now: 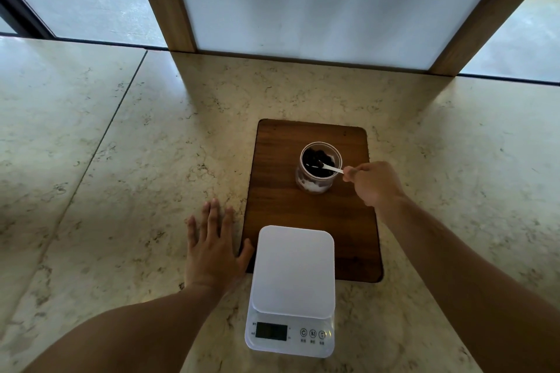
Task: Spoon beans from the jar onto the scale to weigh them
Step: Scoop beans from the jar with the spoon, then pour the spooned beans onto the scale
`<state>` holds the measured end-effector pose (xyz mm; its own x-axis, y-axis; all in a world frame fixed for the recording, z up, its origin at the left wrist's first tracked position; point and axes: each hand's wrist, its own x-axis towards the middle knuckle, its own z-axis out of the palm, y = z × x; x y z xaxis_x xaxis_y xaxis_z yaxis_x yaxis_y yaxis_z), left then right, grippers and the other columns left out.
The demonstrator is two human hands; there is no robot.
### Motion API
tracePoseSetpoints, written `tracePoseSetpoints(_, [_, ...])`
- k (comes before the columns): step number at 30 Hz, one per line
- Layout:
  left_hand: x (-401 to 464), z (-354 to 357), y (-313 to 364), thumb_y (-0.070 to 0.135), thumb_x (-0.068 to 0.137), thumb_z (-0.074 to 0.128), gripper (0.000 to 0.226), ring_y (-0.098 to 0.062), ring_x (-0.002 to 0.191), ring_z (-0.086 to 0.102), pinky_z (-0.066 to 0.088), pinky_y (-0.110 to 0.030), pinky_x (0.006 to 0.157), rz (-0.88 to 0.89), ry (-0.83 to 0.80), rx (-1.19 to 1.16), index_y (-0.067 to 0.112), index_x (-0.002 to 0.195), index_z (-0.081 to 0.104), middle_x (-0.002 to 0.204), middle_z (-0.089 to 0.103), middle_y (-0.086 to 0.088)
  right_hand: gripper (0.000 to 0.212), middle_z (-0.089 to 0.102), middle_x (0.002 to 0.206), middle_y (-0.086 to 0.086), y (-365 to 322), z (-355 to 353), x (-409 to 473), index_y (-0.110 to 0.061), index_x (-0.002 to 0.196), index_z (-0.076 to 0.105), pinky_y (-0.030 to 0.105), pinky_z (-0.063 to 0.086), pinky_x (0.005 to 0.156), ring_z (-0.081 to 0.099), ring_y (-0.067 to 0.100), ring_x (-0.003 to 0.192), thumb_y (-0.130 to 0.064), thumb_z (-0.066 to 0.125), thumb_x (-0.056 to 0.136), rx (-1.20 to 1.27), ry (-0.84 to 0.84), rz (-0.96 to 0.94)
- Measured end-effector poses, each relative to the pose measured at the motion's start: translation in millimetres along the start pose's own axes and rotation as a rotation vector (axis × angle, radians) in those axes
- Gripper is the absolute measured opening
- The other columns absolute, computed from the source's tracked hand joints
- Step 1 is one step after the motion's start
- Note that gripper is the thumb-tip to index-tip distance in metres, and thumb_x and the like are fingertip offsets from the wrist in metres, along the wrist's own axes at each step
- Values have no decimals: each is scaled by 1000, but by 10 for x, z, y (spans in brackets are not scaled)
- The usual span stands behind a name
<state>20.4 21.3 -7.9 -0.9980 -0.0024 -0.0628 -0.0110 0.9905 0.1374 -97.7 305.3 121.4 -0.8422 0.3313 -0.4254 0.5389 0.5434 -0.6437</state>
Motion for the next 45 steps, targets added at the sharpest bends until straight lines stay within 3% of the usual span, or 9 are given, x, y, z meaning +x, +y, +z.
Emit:
tracePoseSetpoints(14, [8,6,-14,60,90,27,83,-32,153,-2,7,-59,121,0,5,-15,10,155,21,164,12,-21,27,47,58,1,85,-113,-51,-16,80,73,29,30,46,38,16,49,-33,60,96,77,-8,1])
tracePoseSetpoints(27, [0,-32,9,62,90,24,83,-30,153,-4,5,-58,122,-10,7,-16,11,156,21,164,12,-20,28,52,58,-1,142,-248,-238,-27,71,70,28,32,50,39,13,51,-36,60,95,80,-8,-117])
tracePoseSetpoints(32, [3,-52,15,61,90,24,83,-29,153,-7,3,-57,122,-9,10,-32,11,156,20,165,10,-19,27,42,44,-11,187,-246,-405,-24,77,73,23,27,43,33,6,38,-38,59,96,37,-93,-138])
tracePoseSetpoints(36, [-2,-85,35,61,90,22,83,-28,152,-10,-1,-55,122,-9,3,-44,12,156,18,166,7,-17,24,45,42,-13,259,-178,-564,-24,83,73,20,26,46,36,3,42,-37,58,96,2,-130,-153])
tracePoseSetpoints(40, [14,-97,40,63,88,16,85,-27,152,-14,-4,-54,122,-20,-29,-24,14,157,12,166,2,-16,26,47,33,-18,369,-103,-686,-25,79,72,14,24,41,39,2,29,-38,57,96,-40,-177,-164])
tracePoseSetpoints(45, [17,-56,32,61,89,22,83,-26,153,-10,-3,-54,122,-27,-2,-39,14,156,17,166,7,-17,26,58,43,-26,528,6,-835,-26,76,71,22,34,45,53,2,41,-35,58,96,-73,-220,-195])
